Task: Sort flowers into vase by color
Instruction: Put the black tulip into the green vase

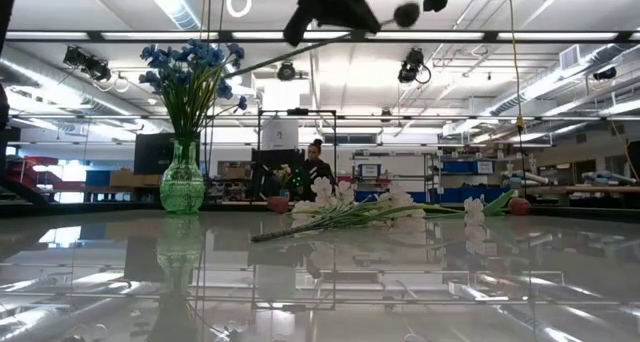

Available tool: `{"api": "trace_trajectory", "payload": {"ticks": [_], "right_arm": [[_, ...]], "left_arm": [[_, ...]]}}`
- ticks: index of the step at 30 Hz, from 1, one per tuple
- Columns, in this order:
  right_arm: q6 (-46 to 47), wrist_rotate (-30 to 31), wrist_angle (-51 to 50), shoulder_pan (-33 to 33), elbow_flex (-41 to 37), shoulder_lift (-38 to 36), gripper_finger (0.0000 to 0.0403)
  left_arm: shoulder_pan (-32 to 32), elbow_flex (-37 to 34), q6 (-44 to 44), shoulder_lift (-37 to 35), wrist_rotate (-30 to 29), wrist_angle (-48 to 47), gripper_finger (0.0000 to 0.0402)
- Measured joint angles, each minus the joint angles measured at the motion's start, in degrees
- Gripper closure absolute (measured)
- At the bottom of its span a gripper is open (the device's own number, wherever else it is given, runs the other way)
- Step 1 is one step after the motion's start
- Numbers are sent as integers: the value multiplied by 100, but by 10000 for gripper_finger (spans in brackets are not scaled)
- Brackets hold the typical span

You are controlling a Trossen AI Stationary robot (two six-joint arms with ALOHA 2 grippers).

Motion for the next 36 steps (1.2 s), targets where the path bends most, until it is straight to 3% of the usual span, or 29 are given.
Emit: {"api": "trace_trajectory", "payload": {"ticks": [9,16,21,28,36], "right_arm": [[-1,0,-4,0,0,0,243],[-1,2,4,0,0,0,243],[0,1,5,0,0,0,243],[-1,1,3,0,0,0,243],[-1,0,-4,0,0,0,243]], "left_arm": [[194,-87,1244,-175,-419,1017,398],[588,-2361,442,-761,-151,3183,398],[562,-3402,373,-1294,-115,4332,398],[731,-3985,2594,-2312,-227,4868,398],[1296,-4411,3826,-3761,-243,4908,398]]}}
